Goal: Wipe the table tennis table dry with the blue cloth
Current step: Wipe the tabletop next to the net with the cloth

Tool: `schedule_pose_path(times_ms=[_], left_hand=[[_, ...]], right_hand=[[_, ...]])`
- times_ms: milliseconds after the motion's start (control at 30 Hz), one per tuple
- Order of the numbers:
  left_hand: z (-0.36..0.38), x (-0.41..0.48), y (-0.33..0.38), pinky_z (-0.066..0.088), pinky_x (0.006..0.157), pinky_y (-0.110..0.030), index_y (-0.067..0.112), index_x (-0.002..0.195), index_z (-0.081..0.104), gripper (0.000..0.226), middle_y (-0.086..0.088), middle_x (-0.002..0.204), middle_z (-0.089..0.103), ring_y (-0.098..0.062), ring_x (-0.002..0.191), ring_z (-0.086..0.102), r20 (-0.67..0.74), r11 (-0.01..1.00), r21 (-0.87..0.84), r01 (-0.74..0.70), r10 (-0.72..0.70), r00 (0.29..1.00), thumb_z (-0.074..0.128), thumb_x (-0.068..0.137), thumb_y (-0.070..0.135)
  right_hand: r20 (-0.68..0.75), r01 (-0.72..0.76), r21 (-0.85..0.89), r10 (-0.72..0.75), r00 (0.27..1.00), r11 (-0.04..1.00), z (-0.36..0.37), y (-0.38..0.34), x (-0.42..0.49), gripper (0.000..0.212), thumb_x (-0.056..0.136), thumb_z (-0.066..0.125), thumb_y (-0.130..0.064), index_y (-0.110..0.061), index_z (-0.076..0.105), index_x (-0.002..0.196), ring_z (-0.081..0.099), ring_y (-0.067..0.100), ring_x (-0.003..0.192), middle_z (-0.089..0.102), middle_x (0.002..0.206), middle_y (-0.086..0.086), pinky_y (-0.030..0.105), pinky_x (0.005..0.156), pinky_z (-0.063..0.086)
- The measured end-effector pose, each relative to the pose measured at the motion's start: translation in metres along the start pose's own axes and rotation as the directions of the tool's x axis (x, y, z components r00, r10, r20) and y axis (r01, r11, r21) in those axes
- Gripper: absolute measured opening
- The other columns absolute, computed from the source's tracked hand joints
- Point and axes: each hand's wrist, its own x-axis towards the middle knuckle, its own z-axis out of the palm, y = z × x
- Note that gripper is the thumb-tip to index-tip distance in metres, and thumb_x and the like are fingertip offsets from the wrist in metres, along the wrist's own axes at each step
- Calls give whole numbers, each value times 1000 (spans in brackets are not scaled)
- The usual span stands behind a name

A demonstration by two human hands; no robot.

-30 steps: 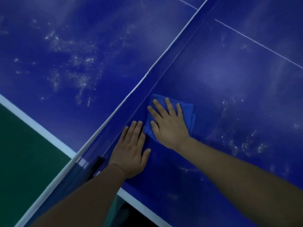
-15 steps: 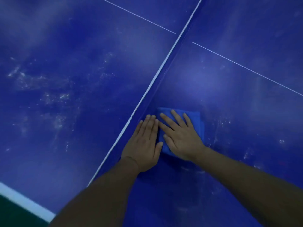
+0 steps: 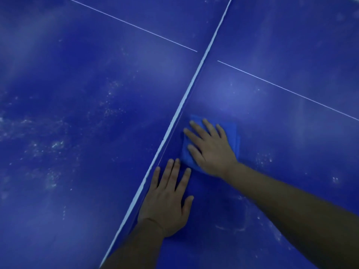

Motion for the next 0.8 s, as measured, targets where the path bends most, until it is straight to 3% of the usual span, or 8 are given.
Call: schedule_pose_path(times_ms=[100, 200, 333, 400, 500, 567, 633, 800], left_hand=[[-1, 0, 0, 10, 119, -52, 19, 160, 19, 69, -11, 167, 10, -28, 155, 5, 16, 1000, 20, 3, -3, 1000, 27, 101, 55], [-2, 0, -1, 10, 119, -52, 20, 159, 20, 70, -10, 167, 11, -28, 155, 6, 19, 1000, 16, 7, -8, 1000, 30, 101, 56], [-2, 0, 1, 12, 118, -52, 18, 158, 25, 69, -12, 166, 15, -29, 154, 11, 8, 1000, 10, -2, 2, 1000, 34, 99, 55], [-1, 0, 2, 13, 118, -52, 18, 158, 25, 69, -12, 166, 16, -29, 154, 11, 2, 1000, 17, -3, 3, 1000, 33, 100, 55], [-1, 0, 1, 12, 118, -52, 18, 159, 21, 69, -12, 167, 12, -29, 154, 8, -7, 1000, 27, -9, 9, 1000, 30, 101, 55], [-1, 0, 1, 12, 118, -52, 18, 159, 19, 68, -12, 167, 11, -29, 155, 7, -17, 999, 33, -12, 12, 1000, 27, 102, 55], [-1, -1, 1, 12, 118, -52, 18, 159, 19, 68, -12, 167, 10, -30, 155, 7, -18, 1000, 21, -18, 18, 1000, 25, 103, 55], [1, 1, 3, 17, 116, -53, 14, 155, 30, 69, -17, 163, 20, -34, 152, 19, -18, 1000, 6, -20, 20, 1000, 34, 99, 55]], right_hand=[[-29, -179, -44, 178, 984, 983, -16, 33, 60, 69, 96, 10, -56, -31, 37, 154, 21, 30, 151, 28, 164, -4, 57, 118, 18], [-62, -314, -63, 310, 949, 947, -20, 63, 49, 72, 94, 7, -56, -30, 35, 155, 21, 32, 151, 27, 164, -4, 55, 118, 17], [40, -67, -73, 70, 997, 995, -2, 9, -1, 63, 100, 11, -53, -33, 29, 157, 10, 28, 154, 17, 167, -7, 55, 121, 9], [49, 53, -30, -51, 998, 998, -3, 1, 21, 59, 102, 16, -52, -33, 33, 155, 13, 27, 154, 22, 166, -7, 55, 121, 10], [-37, -12, -116, 8, 999, 993, -12, 28, 75, 59, 101, 21, -48, -26, 46, 150, 32, 37, 146, 38, 159, 2, 61, 113, 27], [-58, -184, -112, 179, 982, 977, -19, 54, 79, 64, 98, 17, -50, -26, 43, 151, 30, 36, 147, 36, 161, 1, 60, 114, 26], [-72, -239, -66, 234, 970, 969, -16, 55, 48, 65, 98, 14, -52, -29, 38, 154, 24, 33, 150, 30, 163, -2, 59, 117, 21], [42, 39, -17, -39, 998, 999, 2, 0, -11, 58, 102, 19, -53, -33, 35, 155, 13, 25, 154, 23, 165, -9, 54, 121, 8]])
